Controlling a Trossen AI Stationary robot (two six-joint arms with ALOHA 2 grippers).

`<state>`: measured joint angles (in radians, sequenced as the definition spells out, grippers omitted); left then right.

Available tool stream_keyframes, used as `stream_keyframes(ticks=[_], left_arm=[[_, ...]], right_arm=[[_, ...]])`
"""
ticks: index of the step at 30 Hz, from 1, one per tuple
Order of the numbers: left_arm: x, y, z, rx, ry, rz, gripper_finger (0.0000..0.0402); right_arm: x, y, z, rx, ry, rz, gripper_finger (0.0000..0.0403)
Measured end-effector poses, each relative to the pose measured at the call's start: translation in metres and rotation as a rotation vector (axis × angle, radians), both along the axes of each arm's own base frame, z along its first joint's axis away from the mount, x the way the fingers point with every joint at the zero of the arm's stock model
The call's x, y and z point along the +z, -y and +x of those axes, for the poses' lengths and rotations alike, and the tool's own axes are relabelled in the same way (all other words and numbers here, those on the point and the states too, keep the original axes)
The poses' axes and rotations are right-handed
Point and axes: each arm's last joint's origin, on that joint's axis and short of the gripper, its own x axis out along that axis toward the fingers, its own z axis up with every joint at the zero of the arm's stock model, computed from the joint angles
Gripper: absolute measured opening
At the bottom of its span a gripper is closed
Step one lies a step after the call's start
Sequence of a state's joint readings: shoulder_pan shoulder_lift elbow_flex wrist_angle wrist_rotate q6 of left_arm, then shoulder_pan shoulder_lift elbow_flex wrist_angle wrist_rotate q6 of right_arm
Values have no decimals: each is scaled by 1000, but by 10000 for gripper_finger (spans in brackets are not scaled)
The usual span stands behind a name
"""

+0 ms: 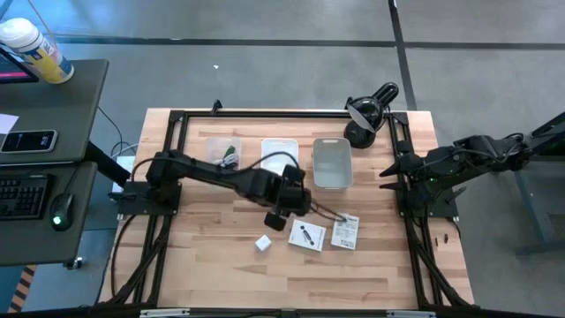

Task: Pick and place items into bin
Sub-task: Put the pink adapter into the white bin

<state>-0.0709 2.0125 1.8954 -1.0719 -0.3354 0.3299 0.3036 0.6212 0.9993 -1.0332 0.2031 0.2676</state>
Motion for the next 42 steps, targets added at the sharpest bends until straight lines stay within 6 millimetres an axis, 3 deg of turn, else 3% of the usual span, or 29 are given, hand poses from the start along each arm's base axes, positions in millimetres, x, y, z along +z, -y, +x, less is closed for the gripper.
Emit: stream_keyframes(ticks=[14,20,26,35,42], left_arm=[[-9,-100,-13,136,-119,40,154],[-9,-130,-20,205,-114,23,154],[-8,-143,-21,229,-86,12,154],[-7,-143,-16,184,-52,27,154],[-28,-145,-7,169,-104,24,154]], right_arm=[[0,0,0,-3,0,4,145],[0,0,0,-11,2,-2,145],[0,1,0,-26,6,-14,145],[0,1,0,-24,7,-24,145],[0,1,0,-26,7,-20,145]])
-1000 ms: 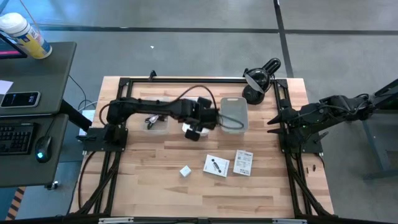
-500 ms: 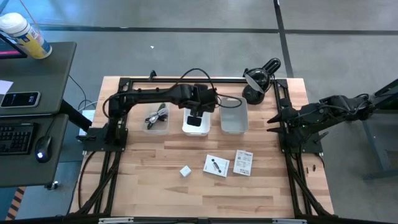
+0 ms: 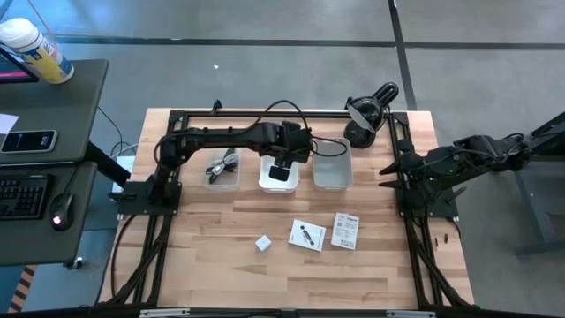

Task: Pick and place items into bin
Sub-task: Put the pink adapter into the white bin

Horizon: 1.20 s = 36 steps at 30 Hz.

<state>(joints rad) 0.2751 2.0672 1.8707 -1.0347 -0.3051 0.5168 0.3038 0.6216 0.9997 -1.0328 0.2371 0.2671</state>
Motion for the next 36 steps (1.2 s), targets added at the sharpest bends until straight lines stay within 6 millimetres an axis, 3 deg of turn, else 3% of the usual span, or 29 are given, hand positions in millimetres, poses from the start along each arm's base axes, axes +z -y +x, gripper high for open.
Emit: stream_keyframes(ticks=[6,13,25,36], left_arm=[[-22,-2,6,2,-59,-12,154],[-34,-7,10,13,-73,-19,154],[-48,-8,12,14,-116,-34,154],[-47,-9,9,32,-137,-33,154]], right_arm=[[0,0,0,-6,-1,13,145],[0,0,0,-11,-2,20,145],[0,0,0,-11,-2,22,145],[0,0,0,-10,-2,20,145]])
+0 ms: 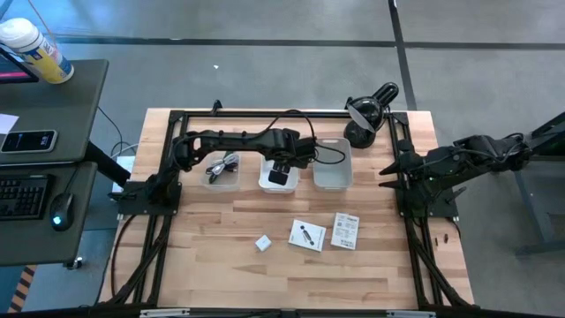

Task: Pick and place items into bin
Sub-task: Put the pink adapter into the white bin

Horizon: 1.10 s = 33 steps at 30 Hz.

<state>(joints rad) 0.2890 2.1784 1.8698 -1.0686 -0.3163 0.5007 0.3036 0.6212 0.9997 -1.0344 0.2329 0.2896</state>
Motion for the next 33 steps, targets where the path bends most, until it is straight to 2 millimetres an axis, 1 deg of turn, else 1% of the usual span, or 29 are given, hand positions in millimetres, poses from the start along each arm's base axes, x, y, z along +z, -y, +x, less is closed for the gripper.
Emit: stream_keyframes(ticks=[33], left_arm=[[-4,0,0,7,-18,2,155]], right_arm=[[0,0,0,1,0,-1,145]])
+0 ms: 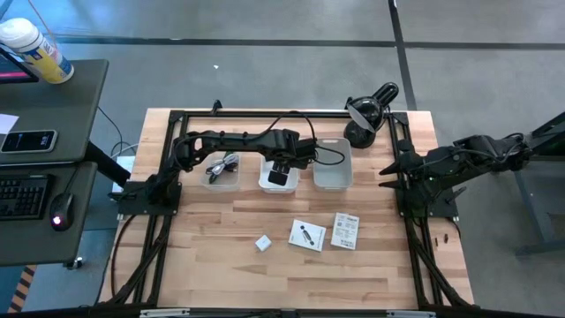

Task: Pick and place items into bin
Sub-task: Put the pink adapter into the white bin, then put the white adapter into the white bin

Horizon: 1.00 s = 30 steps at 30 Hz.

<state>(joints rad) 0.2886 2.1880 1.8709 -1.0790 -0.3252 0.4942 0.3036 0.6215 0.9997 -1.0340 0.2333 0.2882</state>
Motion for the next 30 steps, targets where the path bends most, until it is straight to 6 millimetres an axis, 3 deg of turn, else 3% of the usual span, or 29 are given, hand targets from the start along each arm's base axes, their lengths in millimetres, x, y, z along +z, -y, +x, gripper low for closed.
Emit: stream_keyframes(ticks=[15,30], left_arm=[[0,0,-1,5,-16,22,258],[-2,8,-15,42,-124,-158,236]], right_arm=[[0,0,0,0,0,0,145],[0,0,0,5,3,-29,145]])
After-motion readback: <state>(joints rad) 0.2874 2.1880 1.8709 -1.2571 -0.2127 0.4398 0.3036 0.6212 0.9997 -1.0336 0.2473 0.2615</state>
